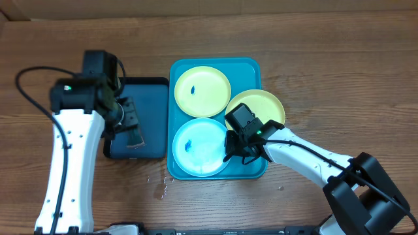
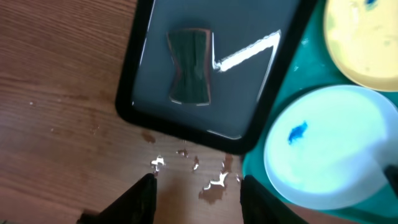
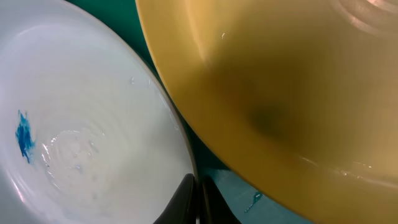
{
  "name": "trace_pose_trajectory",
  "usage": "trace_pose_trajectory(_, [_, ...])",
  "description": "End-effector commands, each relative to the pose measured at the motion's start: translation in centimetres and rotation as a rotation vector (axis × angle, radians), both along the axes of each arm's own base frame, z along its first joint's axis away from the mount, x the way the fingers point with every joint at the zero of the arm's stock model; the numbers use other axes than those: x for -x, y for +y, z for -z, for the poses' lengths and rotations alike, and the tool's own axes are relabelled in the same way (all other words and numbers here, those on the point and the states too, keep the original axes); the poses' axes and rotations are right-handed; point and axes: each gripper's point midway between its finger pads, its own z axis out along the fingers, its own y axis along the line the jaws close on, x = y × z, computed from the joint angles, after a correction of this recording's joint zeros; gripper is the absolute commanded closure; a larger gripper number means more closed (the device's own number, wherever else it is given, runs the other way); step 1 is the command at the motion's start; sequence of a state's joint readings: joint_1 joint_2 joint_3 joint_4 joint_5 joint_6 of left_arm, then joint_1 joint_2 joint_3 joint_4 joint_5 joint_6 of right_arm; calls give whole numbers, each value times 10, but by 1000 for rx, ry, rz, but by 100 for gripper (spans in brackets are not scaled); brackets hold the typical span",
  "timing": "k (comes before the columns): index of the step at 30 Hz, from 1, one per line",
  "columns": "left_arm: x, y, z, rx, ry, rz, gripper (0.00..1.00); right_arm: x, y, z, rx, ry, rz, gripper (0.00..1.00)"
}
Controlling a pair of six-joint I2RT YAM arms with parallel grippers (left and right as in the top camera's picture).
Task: Clean dirty plates on tray and stack at the side
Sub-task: 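Lower the left gripper onto the green-and-orange sponge on the black tray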
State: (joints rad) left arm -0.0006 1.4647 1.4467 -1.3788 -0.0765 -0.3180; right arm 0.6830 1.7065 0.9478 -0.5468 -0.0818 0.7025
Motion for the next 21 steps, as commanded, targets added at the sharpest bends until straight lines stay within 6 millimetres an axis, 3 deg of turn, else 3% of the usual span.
trace_pose_trajectory(1, [5,4,32,-25,42,-37,58,2,0,2,3,4,2,96])
trace_pose_trajectory(4, [3,4,54,-28,49,-22,61,2,0,2,3,4,2,96])
trace_pose_trajectory(9, [-7,4,78,-29,42,-19,76,1,0,2,1,2,3,96])
trace_pose_trajectory(14, [-26,12,93,-45,20,-38,63,1,0,2,2,3,3,96])
trace_pose_trajectory(21, [-29,22,125,-49,101,-67,63,2,0,2,3,4,2,95])
